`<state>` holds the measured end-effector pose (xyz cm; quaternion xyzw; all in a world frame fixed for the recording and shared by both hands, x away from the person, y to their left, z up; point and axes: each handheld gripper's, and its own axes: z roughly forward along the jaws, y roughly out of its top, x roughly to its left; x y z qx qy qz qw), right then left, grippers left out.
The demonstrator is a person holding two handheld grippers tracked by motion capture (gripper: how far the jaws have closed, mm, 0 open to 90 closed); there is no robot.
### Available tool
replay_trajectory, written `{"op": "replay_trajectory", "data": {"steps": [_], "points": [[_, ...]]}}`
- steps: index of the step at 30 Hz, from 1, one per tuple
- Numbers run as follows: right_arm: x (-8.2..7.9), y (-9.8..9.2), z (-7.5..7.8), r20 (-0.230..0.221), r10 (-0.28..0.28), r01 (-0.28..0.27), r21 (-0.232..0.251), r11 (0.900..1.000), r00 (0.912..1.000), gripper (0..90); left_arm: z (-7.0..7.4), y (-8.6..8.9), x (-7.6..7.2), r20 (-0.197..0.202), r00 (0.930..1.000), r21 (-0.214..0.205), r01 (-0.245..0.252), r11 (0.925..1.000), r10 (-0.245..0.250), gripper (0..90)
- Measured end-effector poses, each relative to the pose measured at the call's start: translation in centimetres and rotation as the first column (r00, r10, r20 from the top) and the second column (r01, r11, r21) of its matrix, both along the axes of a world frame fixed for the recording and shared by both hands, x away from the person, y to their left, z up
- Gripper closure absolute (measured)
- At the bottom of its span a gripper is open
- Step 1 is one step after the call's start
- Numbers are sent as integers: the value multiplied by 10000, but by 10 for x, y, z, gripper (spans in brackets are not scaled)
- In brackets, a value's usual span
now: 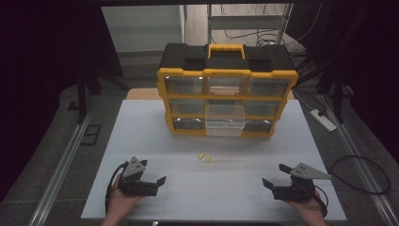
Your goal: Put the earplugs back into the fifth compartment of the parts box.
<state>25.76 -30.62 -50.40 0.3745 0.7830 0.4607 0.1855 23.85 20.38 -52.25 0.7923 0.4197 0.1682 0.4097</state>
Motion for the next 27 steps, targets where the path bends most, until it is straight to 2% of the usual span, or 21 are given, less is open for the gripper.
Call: {"op": "replay_trajectory", "data": {"steps": [4,21,27], "points": [[1,0,-2,-122,64,-64,-13,10000,9999,128,0,-1,0,3,10000,36,13,10000,-13,35],[3,2,-2,-119,98,-99,-104,9999,9999,136,-1,-2,-2,-49,10000,117,40,9999,-39,37],[3,1,-2,-156,68,-70,-104,9999,9999,137,4,-5,-4,63,10000,34,16,10000,-16,40]]}}
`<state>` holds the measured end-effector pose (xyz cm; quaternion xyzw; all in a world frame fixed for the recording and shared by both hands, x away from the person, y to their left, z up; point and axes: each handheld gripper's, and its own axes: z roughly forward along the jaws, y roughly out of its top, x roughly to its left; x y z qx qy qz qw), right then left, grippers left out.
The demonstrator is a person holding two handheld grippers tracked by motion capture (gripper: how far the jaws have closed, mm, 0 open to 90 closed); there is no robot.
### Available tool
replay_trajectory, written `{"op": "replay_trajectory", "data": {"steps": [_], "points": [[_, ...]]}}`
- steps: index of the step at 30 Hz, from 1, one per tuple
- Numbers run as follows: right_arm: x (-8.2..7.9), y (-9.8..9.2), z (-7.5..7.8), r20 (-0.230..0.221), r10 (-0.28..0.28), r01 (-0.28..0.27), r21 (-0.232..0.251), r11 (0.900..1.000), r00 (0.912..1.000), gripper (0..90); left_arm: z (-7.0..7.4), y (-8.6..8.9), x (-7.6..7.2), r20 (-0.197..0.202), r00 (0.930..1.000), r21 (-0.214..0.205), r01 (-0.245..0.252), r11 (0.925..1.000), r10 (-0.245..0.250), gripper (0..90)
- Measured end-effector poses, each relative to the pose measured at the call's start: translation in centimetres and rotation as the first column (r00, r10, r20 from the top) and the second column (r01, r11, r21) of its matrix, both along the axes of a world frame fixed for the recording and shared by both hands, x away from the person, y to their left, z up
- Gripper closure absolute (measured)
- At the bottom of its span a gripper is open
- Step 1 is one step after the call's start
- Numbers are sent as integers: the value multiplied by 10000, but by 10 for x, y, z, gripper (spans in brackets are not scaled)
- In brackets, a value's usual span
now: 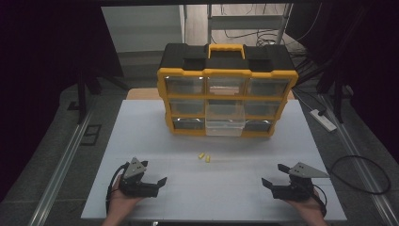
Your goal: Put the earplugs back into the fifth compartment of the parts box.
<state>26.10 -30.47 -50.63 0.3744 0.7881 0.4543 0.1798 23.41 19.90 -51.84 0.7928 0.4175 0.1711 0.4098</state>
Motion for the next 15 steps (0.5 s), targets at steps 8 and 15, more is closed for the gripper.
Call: {"op": "replay_trajectory", "data": {"steps": [8,15], "points": [[-2,0,2,56,125,-125,-4,9999,9999,142,11,-6,0,91,9997,77,-212,9997,211,39],[1,-3,2,11,154,-154,114,9998,9999,145,31,-14,2,197,9998,203,-45,9998,41,42]]}}
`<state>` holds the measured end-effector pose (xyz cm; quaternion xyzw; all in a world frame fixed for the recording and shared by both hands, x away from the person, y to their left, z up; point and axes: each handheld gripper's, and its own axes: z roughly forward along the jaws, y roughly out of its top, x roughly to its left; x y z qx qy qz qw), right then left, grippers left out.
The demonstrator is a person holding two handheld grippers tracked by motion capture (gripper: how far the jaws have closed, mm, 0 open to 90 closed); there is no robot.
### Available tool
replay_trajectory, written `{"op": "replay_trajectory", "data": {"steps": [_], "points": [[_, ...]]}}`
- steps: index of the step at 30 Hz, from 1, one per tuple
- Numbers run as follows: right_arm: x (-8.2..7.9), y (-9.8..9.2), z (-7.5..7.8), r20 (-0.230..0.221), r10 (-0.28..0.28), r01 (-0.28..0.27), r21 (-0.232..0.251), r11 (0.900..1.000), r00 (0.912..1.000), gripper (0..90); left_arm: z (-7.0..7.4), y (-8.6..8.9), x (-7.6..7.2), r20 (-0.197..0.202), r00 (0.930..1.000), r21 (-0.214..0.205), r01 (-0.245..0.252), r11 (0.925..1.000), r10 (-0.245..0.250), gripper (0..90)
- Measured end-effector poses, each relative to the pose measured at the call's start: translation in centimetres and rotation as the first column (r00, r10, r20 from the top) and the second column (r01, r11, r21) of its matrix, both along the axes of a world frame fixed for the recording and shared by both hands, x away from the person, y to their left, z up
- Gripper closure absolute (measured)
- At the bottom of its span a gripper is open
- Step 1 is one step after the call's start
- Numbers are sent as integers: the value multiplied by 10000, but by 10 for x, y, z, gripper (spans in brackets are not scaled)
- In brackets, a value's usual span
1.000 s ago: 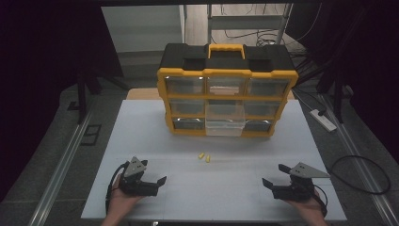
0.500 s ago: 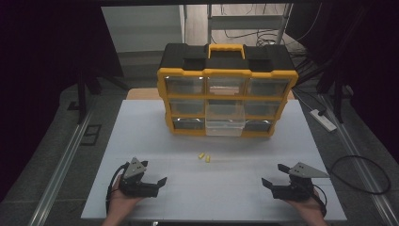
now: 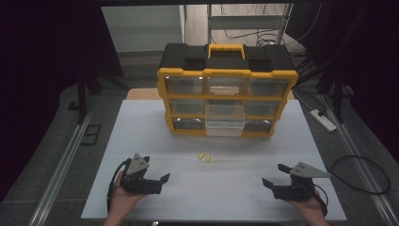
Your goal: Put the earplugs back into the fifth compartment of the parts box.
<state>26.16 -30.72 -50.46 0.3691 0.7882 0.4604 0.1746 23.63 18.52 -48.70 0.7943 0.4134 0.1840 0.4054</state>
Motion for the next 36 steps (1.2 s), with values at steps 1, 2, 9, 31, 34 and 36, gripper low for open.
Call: {"op": "replay_trajectory", "data": {"steps": [1,2,9,31,34,36], "points": [[1,0,0,11,2,-2,-6,10000,10000,145,3,-1,1,-10,10000,45,63,10000,-63,43],[2,-1,0,8,-20,20,-16,10000,10000,145,5,-3,2,11,10000,63,89,9999,-89,43],[3,-1,0,-33,-119,118,-113,9999,9999,147,15,-11,10,-98,9990,21,438,9990,-437,44],[1,-1,-4,-76,-264,261,-350,9990,9996,149,18,-37,45,-602,9923,438,1109,9929,-1082,48],[1,-1,-4,-96,-261,258,-321,9992,9996,149,19,-41,49,-643,9912,426,1189,9920,-1161,49],[1,0,-5,-139,-228,223,-337,9992,9996,150,20,-43,52,-653,9903,361,1255,9914,-1229,50]]}}
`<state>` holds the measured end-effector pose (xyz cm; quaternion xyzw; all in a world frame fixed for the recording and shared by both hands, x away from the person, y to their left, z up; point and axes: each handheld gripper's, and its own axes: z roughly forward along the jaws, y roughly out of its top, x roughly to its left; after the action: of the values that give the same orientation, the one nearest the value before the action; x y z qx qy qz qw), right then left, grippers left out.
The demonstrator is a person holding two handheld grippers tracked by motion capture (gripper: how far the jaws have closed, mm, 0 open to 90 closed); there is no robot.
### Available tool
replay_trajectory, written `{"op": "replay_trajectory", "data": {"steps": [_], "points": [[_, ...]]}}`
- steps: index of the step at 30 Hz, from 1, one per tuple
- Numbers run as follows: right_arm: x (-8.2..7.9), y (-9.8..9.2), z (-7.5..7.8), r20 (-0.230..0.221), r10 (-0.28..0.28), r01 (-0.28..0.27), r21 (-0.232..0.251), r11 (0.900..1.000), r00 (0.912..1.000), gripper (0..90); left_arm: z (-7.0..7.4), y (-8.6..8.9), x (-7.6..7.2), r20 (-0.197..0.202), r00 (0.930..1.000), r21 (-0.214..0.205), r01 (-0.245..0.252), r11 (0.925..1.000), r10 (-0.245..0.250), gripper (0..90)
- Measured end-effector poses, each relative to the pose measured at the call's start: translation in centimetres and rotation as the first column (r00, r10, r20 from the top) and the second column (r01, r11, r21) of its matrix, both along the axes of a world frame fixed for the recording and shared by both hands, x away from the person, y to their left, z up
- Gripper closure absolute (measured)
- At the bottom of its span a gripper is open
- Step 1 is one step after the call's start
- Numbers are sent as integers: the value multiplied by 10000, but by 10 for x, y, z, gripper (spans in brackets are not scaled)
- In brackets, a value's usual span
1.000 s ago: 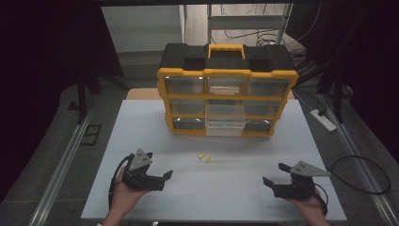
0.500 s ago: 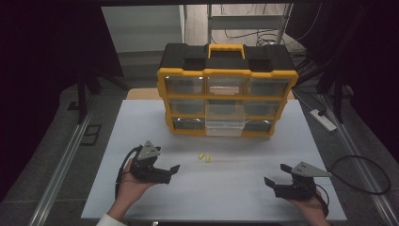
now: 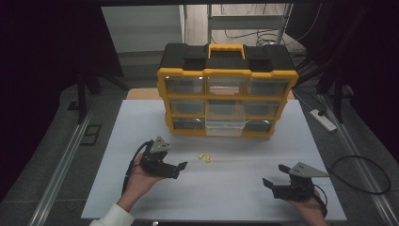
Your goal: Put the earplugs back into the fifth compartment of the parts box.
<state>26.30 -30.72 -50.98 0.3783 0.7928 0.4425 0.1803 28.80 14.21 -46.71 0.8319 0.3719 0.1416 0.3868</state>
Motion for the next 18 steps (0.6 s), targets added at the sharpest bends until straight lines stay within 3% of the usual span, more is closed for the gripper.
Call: {"op": "replay_trajectory", "data": {"steps": [3,18], "points": [[0,1,-1,-13,26,-26,-14,10000,10000,150,1,-3,5,-90,10000,-72,21,10000,-22,58],[1,1,-1,-23,-23,23,-23,10000,10000,150,-2,-32,32,-328,9979,510,568,9971,-552,85]]}}
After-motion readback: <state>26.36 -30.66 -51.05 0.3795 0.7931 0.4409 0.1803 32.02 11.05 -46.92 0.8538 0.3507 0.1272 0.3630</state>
